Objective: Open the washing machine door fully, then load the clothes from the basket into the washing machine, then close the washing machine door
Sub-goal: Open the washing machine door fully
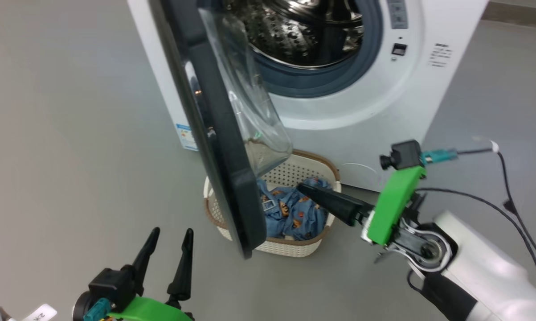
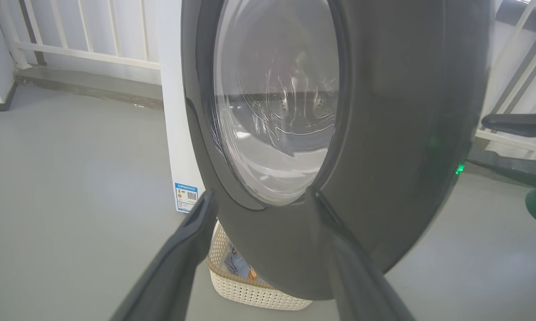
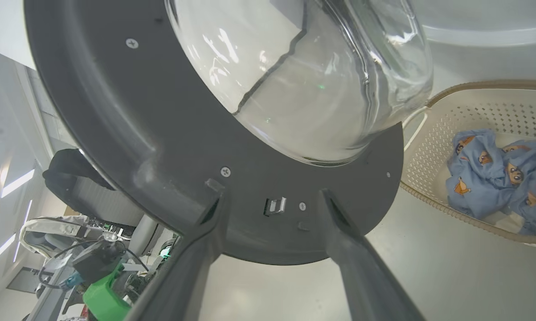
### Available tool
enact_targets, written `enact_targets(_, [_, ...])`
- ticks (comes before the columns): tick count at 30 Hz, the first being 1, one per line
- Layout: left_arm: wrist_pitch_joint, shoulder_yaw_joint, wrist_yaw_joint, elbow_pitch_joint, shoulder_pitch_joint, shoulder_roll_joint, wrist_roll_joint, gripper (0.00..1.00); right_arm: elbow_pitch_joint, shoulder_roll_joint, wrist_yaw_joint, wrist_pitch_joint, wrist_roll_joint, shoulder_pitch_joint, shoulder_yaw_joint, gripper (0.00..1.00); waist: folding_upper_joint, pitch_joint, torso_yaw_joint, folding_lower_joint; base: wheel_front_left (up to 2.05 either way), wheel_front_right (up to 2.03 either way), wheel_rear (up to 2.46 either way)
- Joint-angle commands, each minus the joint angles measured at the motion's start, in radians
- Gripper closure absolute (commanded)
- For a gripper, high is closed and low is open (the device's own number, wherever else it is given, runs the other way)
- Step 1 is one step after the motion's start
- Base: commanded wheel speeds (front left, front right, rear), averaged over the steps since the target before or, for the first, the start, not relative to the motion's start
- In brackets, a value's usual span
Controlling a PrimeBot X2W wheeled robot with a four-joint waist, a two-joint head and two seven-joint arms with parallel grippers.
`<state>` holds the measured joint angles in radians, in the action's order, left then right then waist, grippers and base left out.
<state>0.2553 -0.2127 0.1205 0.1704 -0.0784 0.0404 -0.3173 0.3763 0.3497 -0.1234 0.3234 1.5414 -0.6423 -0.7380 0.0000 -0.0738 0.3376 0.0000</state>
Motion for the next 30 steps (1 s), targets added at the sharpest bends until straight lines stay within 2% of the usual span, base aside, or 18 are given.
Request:
enact_targets(1, [0.006,0.039,0.005,-0.015,-0.005,0.010,0.014,0.00,-0.025,0.006,-0.007,-0.018,-0.014,0.020,-0.009,0.00,0.0000,0.017,-0.026,0.0000,0.00,0.00,0.00])
enact_targets(9, [0.006,0.068,0.010,-0.015,0.018,0.010,0.050,0.00,-0.031,0.107,-0.007,-0.128,-0.036,0.117,-0.032,0.00,0.0000,0.032,-0.094,0.0000,0.00,0.00,0.00])
enact_targets(19, [0.006,0.084,0.010,-0.020,0.047,0.014,0.056,0.00,-0.041,0.217,-0.007,-0.244,-0.043,0.225,-0.050,0.00,0.0000,0.056,-0.137,0.0000,0.00,0.00,0.00])
enact_targets(30, [0.006,0.122,0.010,-0.034,0.089,0.029,0.055,0.00,-0.032,0.315,-0.007,-0.489,-0.112,0.385,-0.106,0.00,0.0000,0.073,-0.195,0.0000,0.00,0.00,0.00])
